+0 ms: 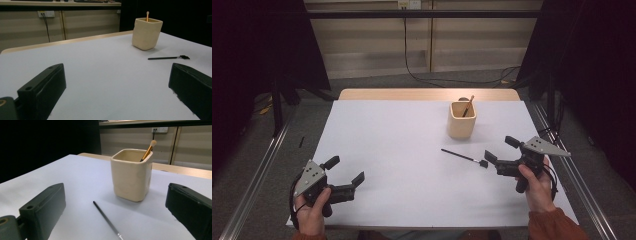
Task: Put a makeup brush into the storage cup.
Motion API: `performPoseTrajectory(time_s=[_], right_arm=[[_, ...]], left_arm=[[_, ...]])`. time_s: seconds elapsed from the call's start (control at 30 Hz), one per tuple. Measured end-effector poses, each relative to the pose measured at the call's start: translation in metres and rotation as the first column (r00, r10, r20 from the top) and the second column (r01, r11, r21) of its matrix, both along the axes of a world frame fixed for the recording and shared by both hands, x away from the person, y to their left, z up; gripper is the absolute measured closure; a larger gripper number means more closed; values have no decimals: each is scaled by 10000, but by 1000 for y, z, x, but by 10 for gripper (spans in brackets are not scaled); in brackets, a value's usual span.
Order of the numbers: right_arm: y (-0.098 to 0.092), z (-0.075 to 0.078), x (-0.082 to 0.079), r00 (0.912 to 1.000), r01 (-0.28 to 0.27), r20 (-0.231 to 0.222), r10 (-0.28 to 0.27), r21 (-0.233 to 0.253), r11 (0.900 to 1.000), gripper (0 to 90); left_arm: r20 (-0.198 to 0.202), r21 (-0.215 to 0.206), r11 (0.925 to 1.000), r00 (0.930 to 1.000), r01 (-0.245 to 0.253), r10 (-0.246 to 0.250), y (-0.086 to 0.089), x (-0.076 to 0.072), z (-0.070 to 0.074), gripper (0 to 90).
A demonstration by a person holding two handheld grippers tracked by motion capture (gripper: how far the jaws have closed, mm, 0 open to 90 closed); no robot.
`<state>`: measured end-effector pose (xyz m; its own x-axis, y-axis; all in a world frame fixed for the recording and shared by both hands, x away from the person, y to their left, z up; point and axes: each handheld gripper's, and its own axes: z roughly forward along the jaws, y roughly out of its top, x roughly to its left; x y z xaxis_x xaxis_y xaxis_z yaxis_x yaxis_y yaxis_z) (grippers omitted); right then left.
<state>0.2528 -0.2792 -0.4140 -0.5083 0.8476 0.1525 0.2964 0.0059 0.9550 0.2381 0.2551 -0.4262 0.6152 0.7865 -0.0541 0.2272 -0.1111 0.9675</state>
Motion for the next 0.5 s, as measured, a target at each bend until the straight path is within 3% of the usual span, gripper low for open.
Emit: performPoseTrajectory(time_s=[0.17,0.33,0.5], right_arm=[[-1,-2,-18,9999,99,23,-99,-86,9999,20],[-7,-7,-35,9994,346,-46,-346,163,9993,19],[-11,-10,-52,9988,479,-70,-479,13,9989,17]], left_arm=[[-75,-23,10000,10000,-52,52,3,0,-2,11],[-96,-18,10000,10000,8,-9,-1,0,-1,7],[-54,-43,10000,10000,-30,29,1,-1,-1,8]])
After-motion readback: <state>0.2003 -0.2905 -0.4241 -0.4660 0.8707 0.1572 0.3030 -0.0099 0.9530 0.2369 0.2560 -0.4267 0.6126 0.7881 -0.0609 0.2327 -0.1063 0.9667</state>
